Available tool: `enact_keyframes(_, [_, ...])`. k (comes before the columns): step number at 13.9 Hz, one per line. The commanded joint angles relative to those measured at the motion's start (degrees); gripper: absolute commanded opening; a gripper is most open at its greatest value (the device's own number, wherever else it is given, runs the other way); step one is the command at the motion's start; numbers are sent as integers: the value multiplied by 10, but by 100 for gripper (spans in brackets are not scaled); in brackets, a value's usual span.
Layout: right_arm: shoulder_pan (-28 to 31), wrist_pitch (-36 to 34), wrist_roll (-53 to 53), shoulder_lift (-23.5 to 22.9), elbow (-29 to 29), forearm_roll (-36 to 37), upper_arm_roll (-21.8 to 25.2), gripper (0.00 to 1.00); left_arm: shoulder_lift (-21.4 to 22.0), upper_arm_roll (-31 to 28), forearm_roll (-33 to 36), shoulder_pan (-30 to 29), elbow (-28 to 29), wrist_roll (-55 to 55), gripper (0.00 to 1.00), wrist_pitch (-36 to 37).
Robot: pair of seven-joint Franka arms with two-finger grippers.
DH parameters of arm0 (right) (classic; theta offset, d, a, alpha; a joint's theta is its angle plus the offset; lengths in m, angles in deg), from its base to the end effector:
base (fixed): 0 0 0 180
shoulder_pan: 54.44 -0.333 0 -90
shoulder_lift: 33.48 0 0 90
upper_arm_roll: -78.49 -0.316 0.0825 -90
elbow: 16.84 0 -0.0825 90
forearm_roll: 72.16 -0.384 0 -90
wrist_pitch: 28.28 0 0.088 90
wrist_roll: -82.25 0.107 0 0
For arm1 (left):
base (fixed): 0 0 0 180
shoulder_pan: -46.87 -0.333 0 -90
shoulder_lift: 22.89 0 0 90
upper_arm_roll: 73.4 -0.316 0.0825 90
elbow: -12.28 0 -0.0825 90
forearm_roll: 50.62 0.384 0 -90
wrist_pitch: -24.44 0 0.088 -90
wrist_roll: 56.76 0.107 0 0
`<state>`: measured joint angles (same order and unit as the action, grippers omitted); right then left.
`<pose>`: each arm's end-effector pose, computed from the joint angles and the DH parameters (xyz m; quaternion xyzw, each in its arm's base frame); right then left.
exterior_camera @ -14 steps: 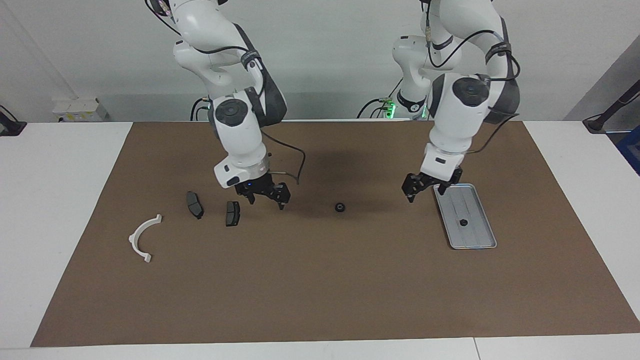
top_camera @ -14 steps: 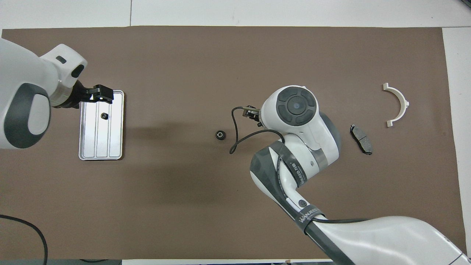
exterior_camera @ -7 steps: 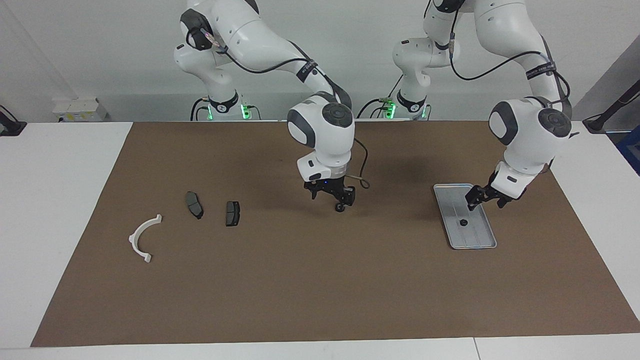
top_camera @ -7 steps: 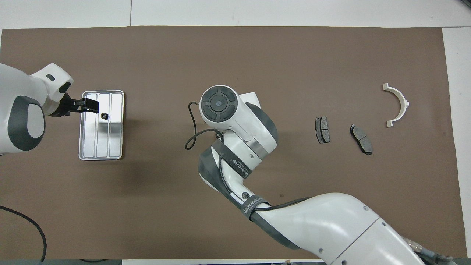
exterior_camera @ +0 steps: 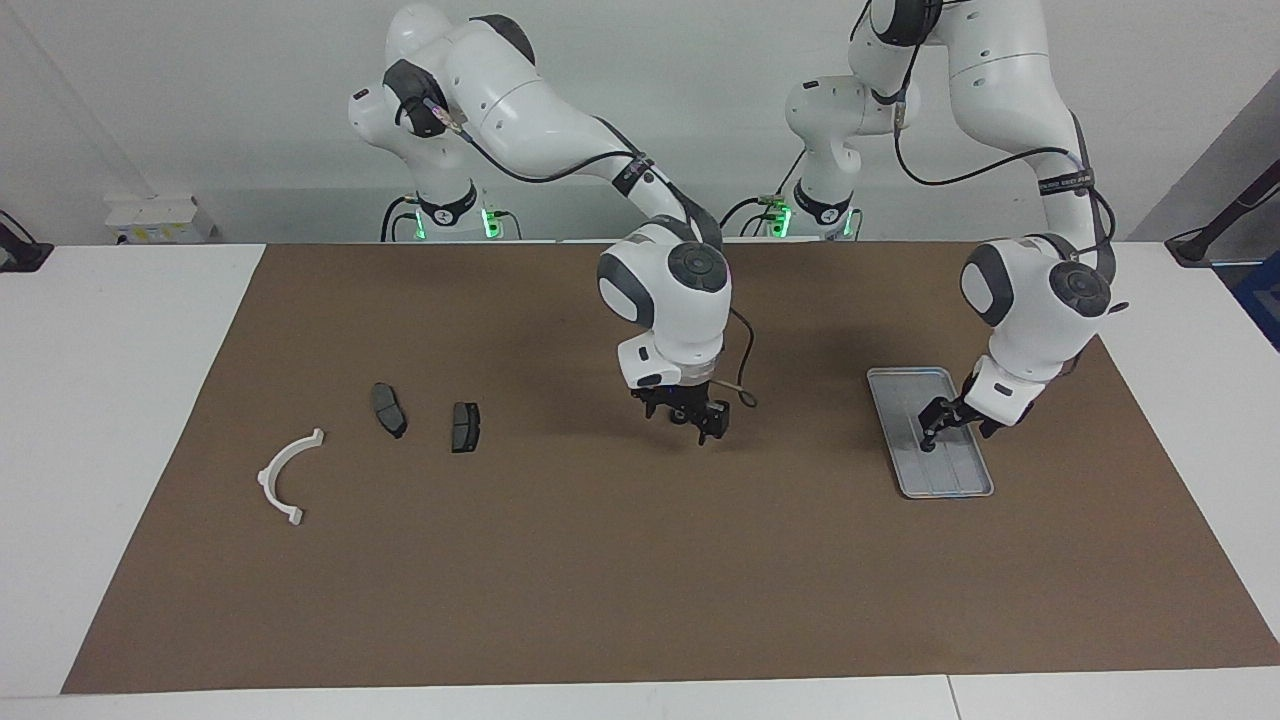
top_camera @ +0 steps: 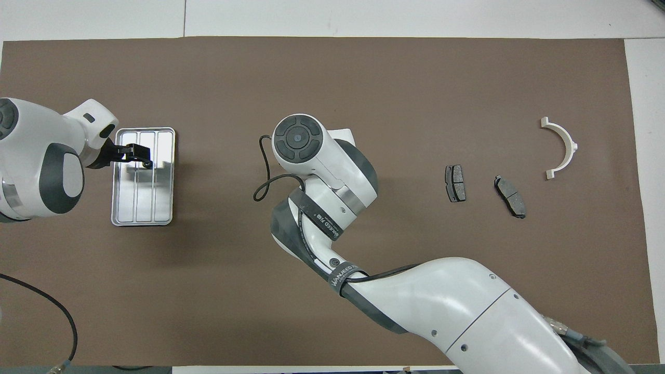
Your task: Place bearing gear from tray to pile
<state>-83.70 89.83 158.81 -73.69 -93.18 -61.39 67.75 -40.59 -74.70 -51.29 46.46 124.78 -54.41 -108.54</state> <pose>0.5916 0.4426 0.3248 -0.9551 0.2947 -0.0308 0.0044 0.6141 0.0175 0.3216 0.9997 -0.0023 0.0243 0.0001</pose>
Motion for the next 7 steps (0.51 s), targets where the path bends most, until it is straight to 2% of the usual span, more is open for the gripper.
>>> enact_keyframes(1, [-32, -4, 28, -24, 15, -8, -1, 100, -6, 0, -8, 8, 12, 4, 100, -27])
enact_keyframes(6, [-21, -34, 22, -25, 13, -3, -2, 100, -19, 0, -8, 14, 30, 3, 98, -68])
enact_keyframes(7, [-20, -34, 20, -24, 11, -3, -1, 100, -19, 0, -8, 14, 31, 3, 95, -69])
